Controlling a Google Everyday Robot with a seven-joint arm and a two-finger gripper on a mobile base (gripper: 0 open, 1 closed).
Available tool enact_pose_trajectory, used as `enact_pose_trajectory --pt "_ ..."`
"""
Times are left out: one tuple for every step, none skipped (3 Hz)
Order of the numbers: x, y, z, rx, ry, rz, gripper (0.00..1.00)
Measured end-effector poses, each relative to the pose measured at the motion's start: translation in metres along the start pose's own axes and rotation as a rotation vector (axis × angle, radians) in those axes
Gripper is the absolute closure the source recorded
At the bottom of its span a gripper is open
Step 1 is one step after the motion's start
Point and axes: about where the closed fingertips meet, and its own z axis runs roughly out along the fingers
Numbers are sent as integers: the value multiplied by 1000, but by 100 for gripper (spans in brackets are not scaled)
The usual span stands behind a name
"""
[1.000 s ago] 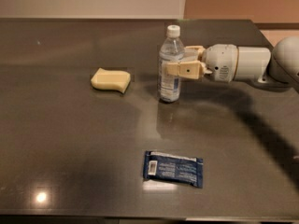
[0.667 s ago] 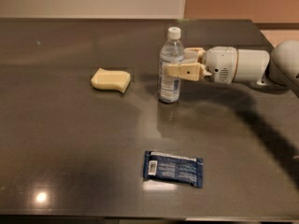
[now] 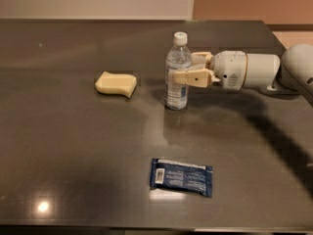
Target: Place blue plastic bottle upright
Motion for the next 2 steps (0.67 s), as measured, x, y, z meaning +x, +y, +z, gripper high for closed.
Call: enact_pose_trajectory --pt "-3 -3 1 4 -11 -5 13" --pt "-3 -7 -1 5 -20 8 0"
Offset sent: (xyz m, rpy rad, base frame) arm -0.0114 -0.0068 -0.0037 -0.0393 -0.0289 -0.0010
